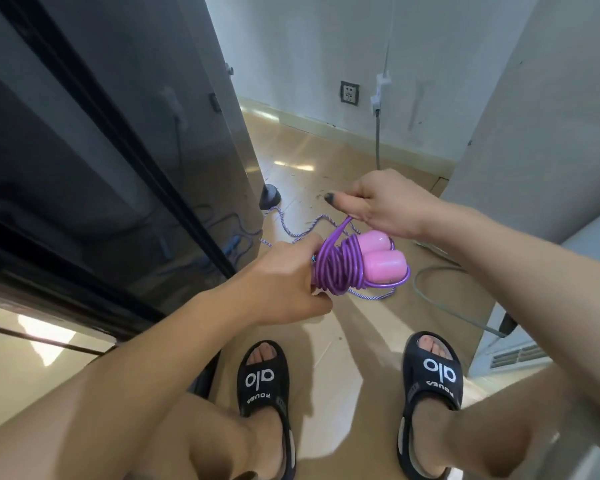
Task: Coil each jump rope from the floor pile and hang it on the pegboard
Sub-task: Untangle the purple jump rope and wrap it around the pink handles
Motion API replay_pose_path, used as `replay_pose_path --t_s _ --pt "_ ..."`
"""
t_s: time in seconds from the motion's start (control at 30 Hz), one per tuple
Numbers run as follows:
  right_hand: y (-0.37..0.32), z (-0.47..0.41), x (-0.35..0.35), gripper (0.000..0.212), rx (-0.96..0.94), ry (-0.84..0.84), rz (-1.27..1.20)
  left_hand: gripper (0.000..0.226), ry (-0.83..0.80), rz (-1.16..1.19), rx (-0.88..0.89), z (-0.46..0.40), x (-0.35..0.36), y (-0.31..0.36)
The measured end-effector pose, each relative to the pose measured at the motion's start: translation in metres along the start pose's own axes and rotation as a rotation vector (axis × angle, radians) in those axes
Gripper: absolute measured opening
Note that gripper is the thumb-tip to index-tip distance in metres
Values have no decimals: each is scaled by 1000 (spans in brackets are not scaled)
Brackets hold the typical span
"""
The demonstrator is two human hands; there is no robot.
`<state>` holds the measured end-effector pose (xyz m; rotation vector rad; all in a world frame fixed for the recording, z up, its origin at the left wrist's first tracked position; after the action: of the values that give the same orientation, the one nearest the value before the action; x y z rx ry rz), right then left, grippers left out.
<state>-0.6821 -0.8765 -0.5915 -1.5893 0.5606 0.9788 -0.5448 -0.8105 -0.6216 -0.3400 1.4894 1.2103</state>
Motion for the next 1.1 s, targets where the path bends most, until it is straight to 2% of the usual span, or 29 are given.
replay_pose_path --t_s 0.13,0.23,0.3,0.37,0.47,0.53,0.67,0.73,0.83,0.97,1.1 --pt "5 7 7 60 49 -89 -171 34 53 37 89 4 -9 11" --pt "2 8 17 60 104 -159 -249 46 91 15 220 9 -18 31" --pt "13 10 34 53 170 -233 -304 47 126 59 249 15 -27 39" --pt "29 13 47 33 262 -262 -371 39 166 228 141 16 -39 30" --pt "9 21 50 37 240 -239 -497 36 266 482 -77 9 -50 3" --pt "-4 26 48 49 243 -192 -517 37 304 599 -195 3 -50 -17" --pt "-20 34 39 48 202 -180 -364 24 264 803 -332 -9 -37 -46" --pt "-27 36 31 41 128 -178 -271 22 261 796 -367 -12 -32 -54" --pt "-30 41 25 28 81 -183 -299 19 265 711 -397 -16 -29 -59" --pt "-27 39 13 7 99 -82 -624 19 203 639 -464 -16 -21 -71" --pt "-23 36 5 13 134 4 -846 20 90 642 -451 -17 -12 -65"
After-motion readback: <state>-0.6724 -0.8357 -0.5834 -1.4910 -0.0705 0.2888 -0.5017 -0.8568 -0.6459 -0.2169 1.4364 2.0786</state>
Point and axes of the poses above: each hand's wrist, its own z-axis away from the middle knuckle, its own x-axis out of the palm, y = z × x, the point moved 8 cm from there along -z, towards the middle knuckle, and after that the axes turned 3 degrees about -z, right-handed, at the moved point
